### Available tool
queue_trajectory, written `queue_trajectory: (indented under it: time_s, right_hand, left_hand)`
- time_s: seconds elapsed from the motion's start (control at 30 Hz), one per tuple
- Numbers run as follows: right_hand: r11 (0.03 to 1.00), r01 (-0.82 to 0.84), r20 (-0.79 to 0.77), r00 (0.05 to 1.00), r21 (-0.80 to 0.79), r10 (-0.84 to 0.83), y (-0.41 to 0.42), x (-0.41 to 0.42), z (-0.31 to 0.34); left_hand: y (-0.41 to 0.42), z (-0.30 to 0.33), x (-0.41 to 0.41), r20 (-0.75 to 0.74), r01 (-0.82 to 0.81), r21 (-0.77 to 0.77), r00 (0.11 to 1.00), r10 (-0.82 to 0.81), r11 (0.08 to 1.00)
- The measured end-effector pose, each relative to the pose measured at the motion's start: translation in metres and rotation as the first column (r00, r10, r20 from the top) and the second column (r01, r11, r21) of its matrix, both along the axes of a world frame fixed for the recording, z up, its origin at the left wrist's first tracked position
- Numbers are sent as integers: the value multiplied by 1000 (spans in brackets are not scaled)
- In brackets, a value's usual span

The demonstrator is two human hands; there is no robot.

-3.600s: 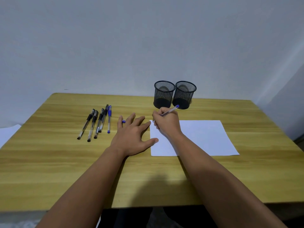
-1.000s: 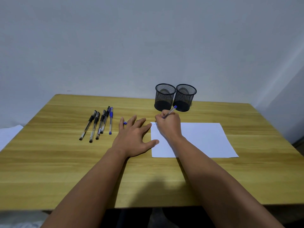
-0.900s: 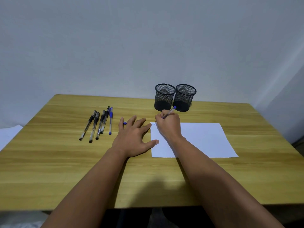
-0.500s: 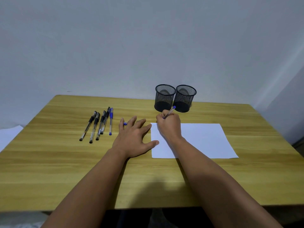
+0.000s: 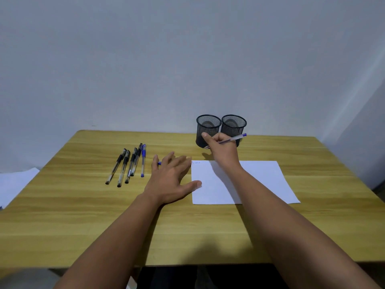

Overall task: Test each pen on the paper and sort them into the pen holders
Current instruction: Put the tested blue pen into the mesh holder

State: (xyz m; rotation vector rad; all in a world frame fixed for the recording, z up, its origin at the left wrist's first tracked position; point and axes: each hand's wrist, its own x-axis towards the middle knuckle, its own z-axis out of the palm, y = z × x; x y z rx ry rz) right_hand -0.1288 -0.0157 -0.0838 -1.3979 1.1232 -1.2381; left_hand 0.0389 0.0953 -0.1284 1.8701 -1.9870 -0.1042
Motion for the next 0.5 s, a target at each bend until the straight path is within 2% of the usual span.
queue_trajectory:
  time_s: [0.07,0.17,0.3,0.4,0.5]
  right_hand:
    - [1000,-19,-3,1000,11,19,5,-6,9]
    - [988,-60,52,997,144,53,11,-16,23]
    - [979,-69,106,993,193,49,13,-28,25]
    - [983,-50,91,995,175,35,16,-34,19]
    - [985,-56,70,997,166,45,20,-37,14]
  left_hand:
    - [-1,3,5,-76,-64,-106,996,56,992]
    - [-7,10,18,-41,-205,-188,979,200,961]
    - [-9,20,31,86,-343,-67,934,348,937]
    - [-10,24,39,190,-399,5,901,391,917]
    - [-11,21,41,203,-422,8,888,411,907]
